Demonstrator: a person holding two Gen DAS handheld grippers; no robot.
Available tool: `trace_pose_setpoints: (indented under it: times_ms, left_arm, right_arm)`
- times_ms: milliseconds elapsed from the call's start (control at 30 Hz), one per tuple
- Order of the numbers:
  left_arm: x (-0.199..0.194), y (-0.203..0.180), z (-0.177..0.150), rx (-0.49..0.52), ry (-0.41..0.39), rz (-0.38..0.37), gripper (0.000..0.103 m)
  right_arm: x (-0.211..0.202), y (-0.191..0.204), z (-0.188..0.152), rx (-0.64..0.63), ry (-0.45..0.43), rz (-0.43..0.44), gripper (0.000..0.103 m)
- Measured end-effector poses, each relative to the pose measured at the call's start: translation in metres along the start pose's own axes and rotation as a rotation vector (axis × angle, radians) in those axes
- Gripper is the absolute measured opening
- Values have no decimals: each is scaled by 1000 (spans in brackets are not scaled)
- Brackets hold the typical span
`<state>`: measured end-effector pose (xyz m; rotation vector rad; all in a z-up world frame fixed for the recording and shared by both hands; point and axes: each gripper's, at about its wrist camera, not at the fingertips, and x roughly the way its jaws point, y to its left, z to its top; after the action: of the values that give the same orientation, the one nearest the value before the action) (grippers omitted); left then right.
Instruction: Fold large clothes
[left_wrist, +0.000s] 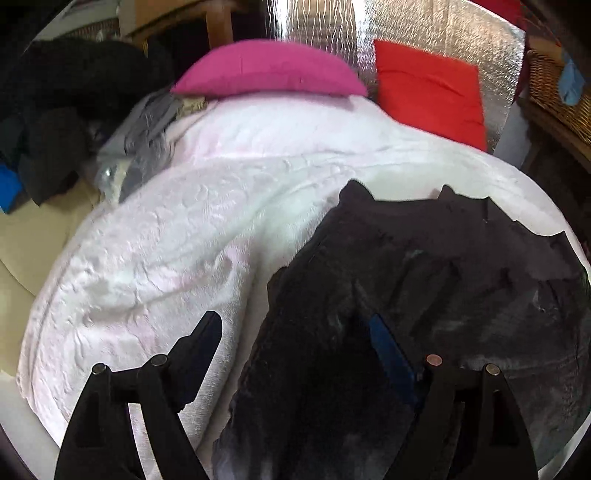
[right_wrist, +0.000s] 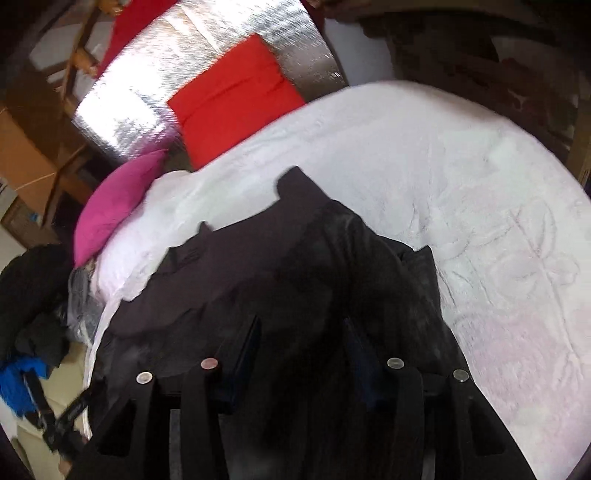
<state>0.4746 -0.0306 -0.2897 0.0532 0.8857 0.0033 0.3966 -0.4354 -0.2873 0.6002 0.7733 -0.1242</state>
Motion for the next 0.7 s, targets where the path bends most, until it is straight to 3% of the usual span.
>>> trace_pose_setpoints:
  times_ms: [200, 367, 533, 700]
  left_arm:
    - [-17, -1, -2, 16, -71, 16, 83]
    - [-23, -4, -4, 30, -89, 24, 83]
    - [-24, -6, -5, 45, -99, 40, 83]
    - [-18, -7, -2, 44, -91, 48, 83]
  right_arm:
    - [-32, 11, -32, -94, 3, -18, 51]
    - [-21, 8, -48, -97, 64, -72, 51]
    - [-17, 12, -45, -118, 79, -91, 52]
    - [-24, 18, -13, -106, -3, -73, 52]
